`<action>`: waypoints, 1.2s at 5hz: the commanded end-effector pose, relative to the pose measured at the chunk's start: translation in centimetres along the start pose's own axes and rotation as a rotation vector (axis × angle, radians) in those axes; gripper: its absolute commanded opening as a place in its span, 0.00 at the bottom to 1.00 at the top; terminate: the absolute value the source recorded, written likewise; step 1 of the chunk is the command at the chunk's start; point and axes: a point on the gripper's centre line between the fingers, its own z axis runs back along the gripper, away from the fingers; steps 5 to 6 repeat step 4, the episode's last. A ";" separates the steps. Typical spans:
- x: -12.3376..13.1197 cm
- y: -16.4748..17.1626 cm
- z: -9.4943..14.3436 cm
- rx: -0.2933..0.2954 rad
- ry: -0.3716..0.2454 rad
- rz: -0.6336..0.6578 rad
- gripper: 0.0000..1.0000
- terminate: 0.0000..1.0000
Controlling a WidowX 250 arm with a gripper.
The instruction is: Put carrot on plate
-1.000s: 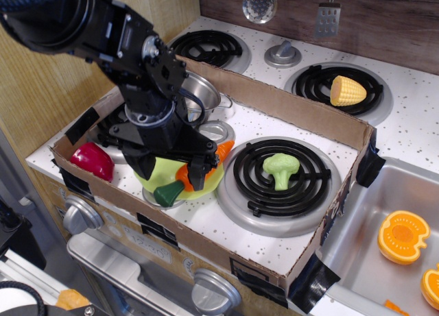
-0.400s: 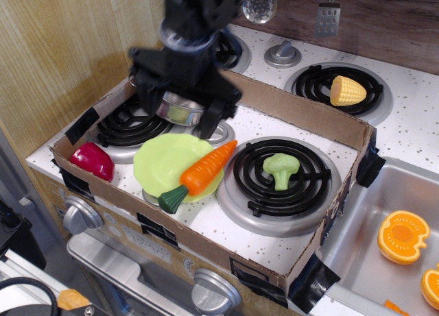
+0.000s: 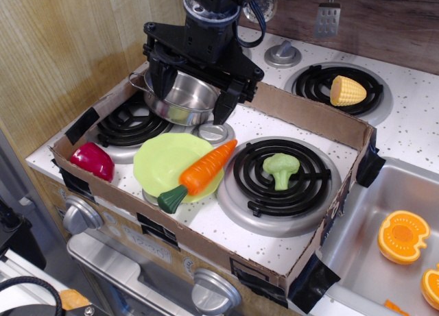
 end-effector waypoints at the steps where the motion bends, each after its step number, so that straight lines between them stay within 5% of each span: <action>1: 1.9 0.3 0.8 -0.005 -0.031 0.012 1.00 0.00; 3: 1.9 0.3 0.8 -0.005 -0.031 0.012 1.00 0.00; 4: 1.9 0.3 0.8 -0.005 -0.031 0.012 1.00 1.00; 6: 1.9 0.3 0.8 -0.005 -0.031 0.012 1.00 1.00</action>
